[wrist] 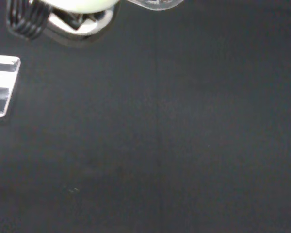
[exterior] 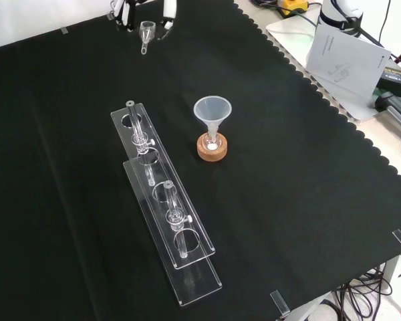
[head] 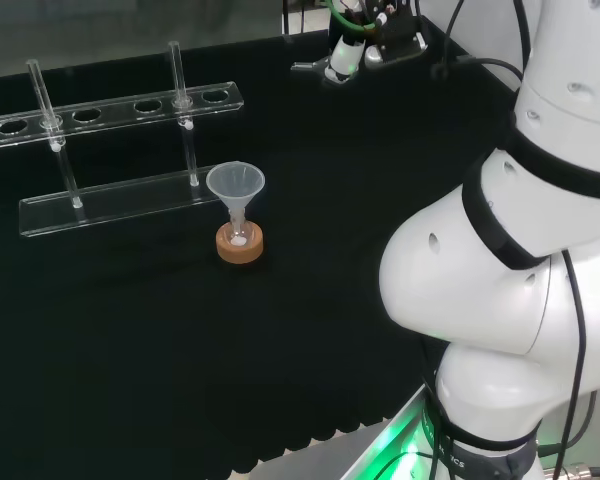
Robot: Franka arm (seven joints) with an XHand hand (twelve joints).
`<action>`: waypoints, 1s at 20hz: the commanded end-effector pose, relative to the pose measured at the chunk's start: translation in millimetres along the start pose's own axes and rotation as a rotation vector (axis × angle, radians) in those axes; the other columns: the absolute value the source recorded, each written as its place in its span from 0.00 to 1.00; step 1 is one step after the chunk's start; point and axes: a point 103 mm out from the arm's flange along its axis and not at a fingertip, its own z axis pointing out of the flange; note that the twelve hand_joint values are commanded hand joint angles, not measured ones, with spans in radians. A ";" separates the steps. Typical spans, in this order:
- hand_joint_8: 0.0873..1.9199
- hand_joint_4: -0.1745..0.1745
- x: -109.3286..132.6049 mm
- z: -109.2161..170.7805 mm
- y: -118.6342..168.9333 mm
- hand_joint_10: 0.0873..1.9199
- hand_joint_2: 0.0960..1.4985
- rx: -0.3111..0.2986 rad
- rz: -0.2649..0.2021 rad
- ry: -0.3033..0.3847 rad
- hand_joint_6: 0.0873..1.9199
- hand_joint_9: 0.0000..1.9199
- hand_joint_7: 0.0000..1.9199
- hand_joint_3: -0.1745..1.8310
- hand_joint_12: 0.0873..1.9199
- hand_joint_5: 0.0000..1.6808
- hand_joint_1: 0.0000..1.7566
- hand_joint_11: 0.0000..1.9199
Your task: Put the weighing funnel back on the table.
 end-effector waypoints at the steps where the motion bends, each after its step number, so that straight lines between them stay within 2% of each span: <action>1: 0.30 1.00 -11.6 58.3 70.2 0.12 0.41 0.059 -0.034 -0.041 0.36 0.51 0.33 0.42 0.54 0.73 0.63 0.38; 18: 0.30 1.00 9.7 123.1 119.0 0.12 0.41 0.111 -0.079 -0.050 0.36 0.51 0.33 0.42 0.54 0.73 0.63 0.38; 20: 0.30 1.00 20.8 121.7 117.2 0.12 0.41 0.110 -0.076 -0.069 0.36 0.51 0.33 0.42 0.54 0.73 0.63 0.38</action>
